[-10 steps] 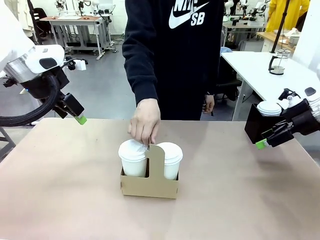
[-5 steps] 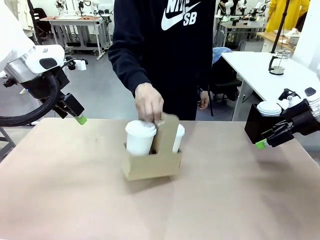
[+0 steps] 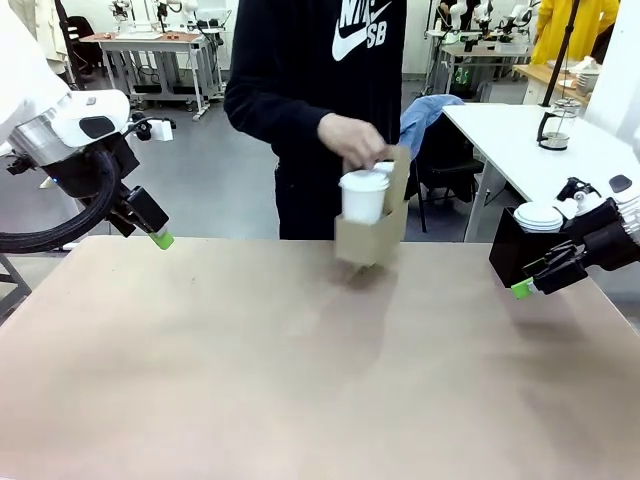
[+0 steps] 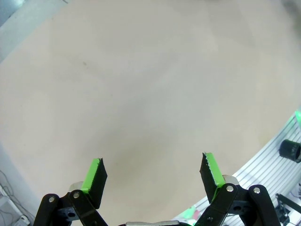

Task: Pour a drink into a cup and package it in a carrier.
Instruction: Insert the held 600 ml Paper Cup into the Cup Carrier.

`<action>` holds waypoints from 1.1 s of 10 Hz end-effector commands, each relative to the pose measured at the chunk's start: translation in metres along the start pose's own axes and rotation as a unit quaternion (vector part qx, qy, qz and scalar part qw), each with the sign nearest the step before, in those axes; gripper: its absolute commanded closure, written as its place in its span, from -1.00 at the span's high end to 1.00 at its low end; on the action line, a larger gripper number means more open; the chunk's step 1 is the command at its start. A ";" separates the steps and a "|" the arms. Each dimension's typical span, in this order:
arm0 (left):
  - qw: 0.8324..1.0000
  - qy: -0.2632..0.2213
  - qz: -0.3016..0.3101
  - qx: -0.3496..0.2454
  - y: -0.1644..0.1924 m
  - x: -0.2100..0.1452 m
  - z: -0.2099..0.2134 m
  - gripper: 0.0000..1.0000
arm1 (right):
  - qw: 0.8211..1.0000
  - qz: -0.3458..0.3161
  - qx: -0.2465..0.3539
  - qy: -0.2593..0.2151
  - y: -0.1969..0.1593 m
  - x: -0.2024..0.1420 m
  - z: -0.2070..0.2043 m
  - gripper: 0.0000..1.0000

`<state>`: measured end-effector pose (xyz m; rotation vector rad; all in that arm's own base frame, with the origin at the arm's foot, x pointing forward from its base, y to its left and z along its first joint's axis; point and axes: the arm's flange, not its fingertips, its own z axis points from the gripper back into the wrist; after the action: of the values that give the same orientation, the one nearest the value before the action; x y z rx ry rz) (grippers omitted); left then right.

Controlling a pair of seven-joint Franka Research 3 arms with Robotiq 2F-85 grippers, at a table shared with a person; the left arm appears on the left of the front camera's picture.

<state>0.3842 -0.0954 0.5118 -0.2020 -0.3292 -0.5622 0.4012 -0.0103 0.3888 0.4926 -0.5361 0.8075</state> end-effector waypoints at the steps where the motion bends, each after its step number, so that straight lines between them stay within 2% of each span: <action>1: 1.000 -0.001 0.002 0.010 0.000 0.000 0.001 1.00 | 1.000 0.000 -0.006 0.005 -0.001 -0.001 0.000 1.00; 11: 1.000 -0.001 0.002 0.010 0.000 0.000 0.001 1.00 | 1.000 0.000 -0.006 0.005 -0.001 -0.001 0.000 1.00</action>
<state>0.3842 -0.0954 0.5118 -0.2020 -0.3292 -0.5622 0.4012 -0.0102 0.3888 0.4926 -0.5360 0.8076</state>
